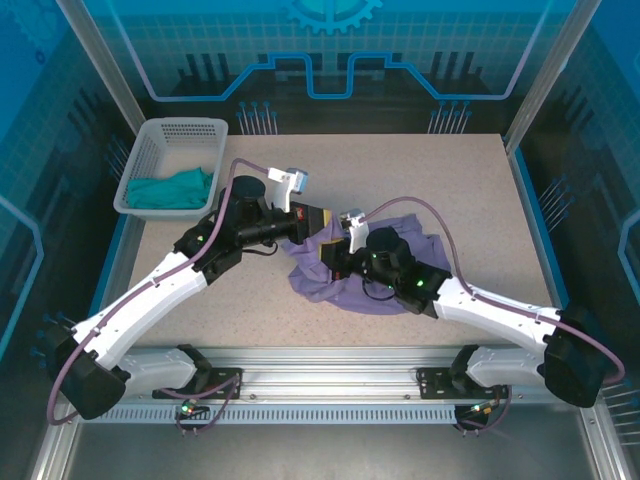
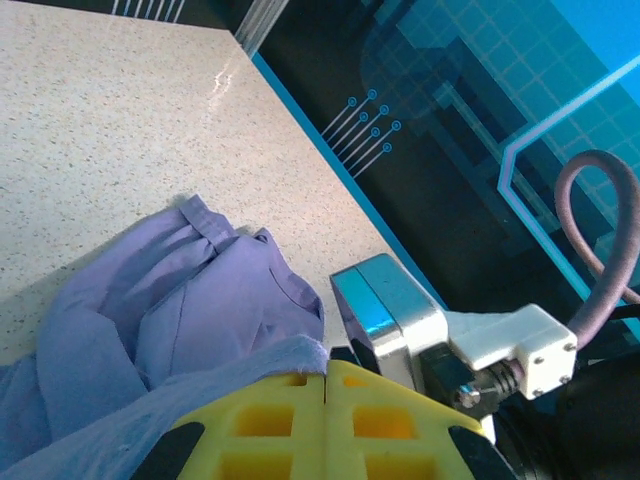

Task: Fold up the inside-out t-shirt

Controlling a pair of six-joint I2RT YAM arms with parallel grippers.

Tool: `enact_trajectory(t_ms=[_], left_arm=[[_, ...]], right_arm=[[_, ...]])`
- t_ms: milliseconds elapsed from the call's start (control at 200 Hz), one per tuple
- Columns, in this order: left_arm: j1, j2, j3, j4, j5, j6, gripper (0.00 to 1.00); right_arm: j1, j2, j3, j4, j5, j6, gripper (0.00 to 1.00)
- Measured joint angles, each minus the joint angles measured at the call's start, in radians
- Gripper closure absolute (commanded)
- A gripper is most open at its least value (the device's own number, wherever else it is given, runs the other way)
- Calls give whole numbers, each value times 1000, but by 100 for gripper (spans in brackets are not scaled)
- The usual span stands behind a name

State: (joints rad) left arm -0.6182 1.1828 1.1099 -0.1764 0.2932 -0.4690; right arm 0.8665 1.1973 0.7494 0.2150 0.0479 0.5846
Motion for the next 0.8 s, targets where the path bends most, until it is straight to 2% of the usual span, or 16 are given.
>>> enact_trajectory(t_ms=[70, 190, 335, 475, 645, 800], left_arm=[[1, -3, 0, -2, -23, -1, 100], [28, -6, 0, -3, -35, -13, 100], [101, -5, 0, -3, 6, -48, 87], [143, -3, -4, -2, 56, -68, 76], [162, -19, -55, 4, 96, -79, 66], [164, -72, -160, 71, 178, -58, 50]], right_arm=[[-36, -2, -2, 13, -59, -32, 100], [-142, -11, -14, 47, -250, -91, 100], [-231, -29, -16, 65, -477, -147, 100], [-281, -51, -16, 89, -642, -172, 100], [-317, -61, -16, 102, -763, -191, 100], [-341, -61, -16, 98, -822, -213, 100]])
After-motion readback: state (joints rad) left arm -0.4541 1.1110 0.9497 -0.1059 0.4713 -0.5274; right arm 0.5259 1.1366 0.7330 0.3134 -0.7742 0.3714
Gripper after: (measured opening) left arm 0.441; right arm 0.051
